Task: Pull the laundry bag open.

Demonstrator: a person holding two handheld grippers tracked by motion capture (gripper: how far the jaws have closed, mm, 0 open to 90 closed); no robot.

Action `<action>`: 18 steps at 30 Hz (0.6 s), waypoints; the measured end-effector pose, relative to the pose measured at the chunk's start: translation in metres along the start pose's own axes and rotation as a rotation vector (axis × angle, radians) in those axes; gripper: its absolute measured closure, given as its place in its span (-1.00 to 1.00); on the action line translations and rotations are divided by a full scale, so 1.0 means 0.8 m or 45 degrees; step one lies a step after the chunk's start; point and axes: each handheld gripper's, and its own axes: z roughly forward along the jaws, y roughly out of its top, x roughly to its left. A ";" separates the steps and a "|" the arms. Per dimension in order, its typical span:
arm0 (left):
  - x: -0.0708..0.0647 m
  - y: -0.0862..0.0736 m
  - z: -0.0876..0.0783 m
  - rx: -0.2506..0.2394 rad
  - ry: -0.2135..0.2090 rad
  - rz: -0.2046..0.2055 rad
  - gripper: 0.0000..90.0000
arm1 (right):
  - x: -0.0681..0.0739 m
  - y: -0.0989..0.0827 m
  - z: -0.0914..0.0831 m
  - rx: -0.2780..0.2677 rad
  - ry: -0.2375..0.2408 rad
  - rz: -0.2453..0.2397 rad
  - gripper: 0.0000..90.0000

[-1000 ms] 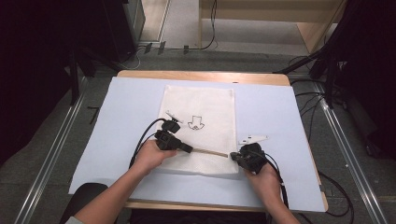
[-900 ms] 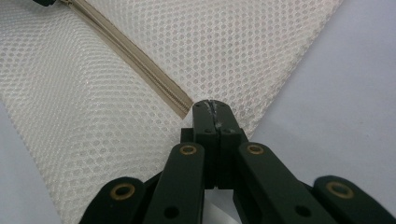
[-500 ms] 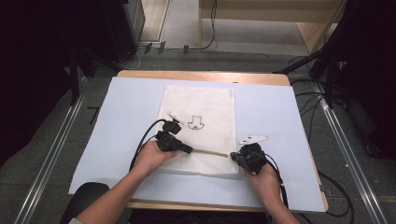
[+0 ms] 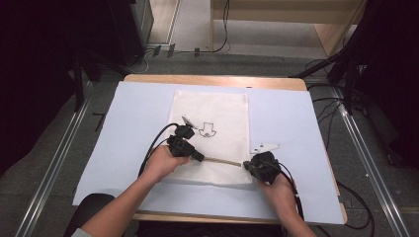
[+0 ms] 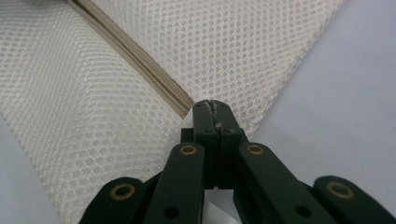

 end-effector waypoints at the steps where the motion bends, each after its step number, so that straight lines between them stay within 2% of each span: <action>1: 0.000 -0.001 0.000 -0.012 0.004 0.009 1.00 | -0.001 0.000 0.000 0.001 0.012 0.007 1.00; 4: 0.002 -0.003 0.001 -0.015 0.000 0.017 1.00 | -0.001 -0.001 0.000 0.000 0.013 0.012 1.00; 6: 0.001 -0.003 0.002 -0.010 -0.003 0.006 0.99 | -0.002 0.000 0.000 0.006 0.016 0.037 1.00; 9: 0.000 -0.001 0.005 0.007 -0.020 -0.017 0.99 | -0.010 0.006 0.000 0.046 0.073 0.188 1.00; 11: -0.002 0.000 0.006 0.001 -0.012 -0.013 0.99 | -0.014 0.011 0.002 0.072 0.105 0.252 1.00; 14: -0.001 0.001 0.007 0.005 -0.023 -0.025 0.99 | -0.013 0.016 0.005 0.074 0.136 0.293 1.00; 18: 0.003 0.002 0.006 0.010 -0.052 -0.049 0.99 | -0.010 0.022 0.009 0.085 0.136 0.297 1.00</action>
